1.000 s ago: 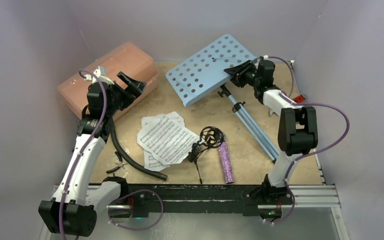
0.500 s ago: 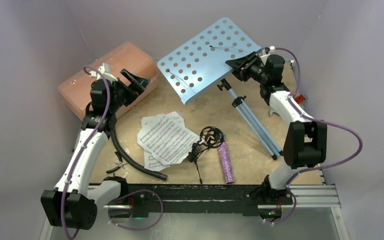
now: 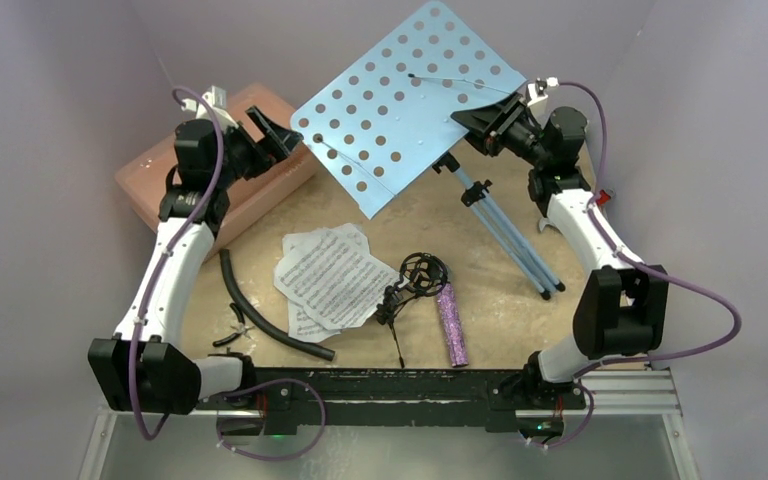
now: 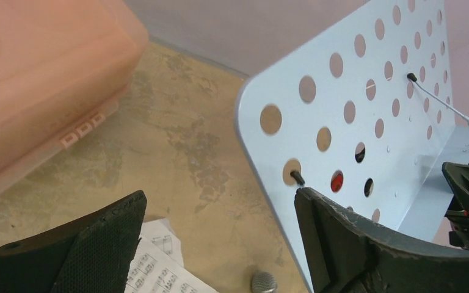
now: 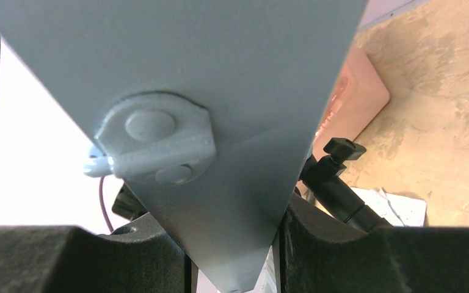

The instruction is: Set up the instrument practice props

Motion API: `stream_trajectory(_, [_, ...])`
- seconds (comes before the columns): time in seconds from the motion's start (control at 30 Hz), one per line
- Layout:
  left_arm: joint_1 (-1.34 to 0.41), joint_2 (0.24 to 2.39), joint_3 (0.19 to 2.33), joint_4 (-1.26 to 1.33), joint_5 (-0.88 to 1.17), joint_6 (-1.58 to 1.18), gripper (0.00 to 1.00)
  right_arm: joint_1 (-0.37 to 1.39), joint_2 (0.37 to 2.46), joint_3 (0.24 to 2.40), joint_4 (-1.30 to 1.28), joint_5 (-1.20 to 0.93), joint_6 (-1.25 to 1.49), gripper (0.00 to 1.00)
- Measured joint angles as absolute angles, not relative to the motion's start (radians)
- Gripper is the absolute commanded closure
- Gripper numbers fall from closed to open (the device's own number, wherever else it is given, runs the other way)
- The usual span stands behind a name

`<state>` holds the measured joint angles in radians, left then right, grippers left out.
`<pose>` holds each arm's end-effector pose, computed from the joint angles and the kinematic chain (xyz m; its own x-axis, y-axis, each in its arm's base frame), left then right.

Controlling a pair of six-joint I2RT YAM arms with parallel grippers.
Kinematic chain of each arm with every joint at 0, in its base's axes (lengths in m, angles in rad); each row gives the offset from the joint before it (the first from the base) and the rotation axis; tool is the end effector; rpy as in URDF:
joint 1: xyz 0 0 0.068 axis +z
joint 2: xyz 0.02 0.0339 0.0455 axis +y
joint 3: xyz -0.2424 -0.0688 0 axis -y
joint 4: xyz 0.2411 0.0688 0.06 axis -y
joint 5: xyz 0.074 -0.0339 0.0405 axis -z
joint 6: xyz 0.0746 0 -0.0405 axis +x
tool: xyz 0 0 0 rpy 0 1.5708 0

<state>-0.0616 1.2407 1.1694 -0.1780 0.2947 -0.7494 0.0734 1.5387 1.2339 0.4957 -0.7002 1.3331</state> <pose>0.3251 -0.0418 0.3496 -0.4118 -0.6277 -0.6606 0.0811 0.6969 -0.7126 0.3843 0.0765 0.3655 -0.6232 0.6994 -0.3500 -0.3457 0.1551 0.9254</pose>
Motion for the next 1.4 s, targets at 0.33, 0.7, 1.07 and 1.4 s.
stream_trajectory(0.33, [0.025, 1.283, 1.403, -0.325, 0.357, -0.625, 0.10, 0.074, 1.501, 1.234, 0.499, -0.786, 1.347, 1.00])
stream_trajectory(0.7, [0.057, 1.204, 1.279, -0.169, 0.522, -0.851, 0.13, 0.077, 1.500, 1.263, 0.503, -0.802, 1.394, 1.00])
stream_trajectory(1.07, [0.037, 1.102, 1.013, 0.206, 0.595, -1.190, 0.27, 0.105, 1.496, 1.293, 0.545, -0.776, 1.444, 1.00])
stream_trajectory(1.4, [-0.046, 1.150, 0.994, 0.540, 0.556, -1.367, 0.67, 0.152, 1.496, 1.299, 0.552, -0.776, 1.466, 1.00])
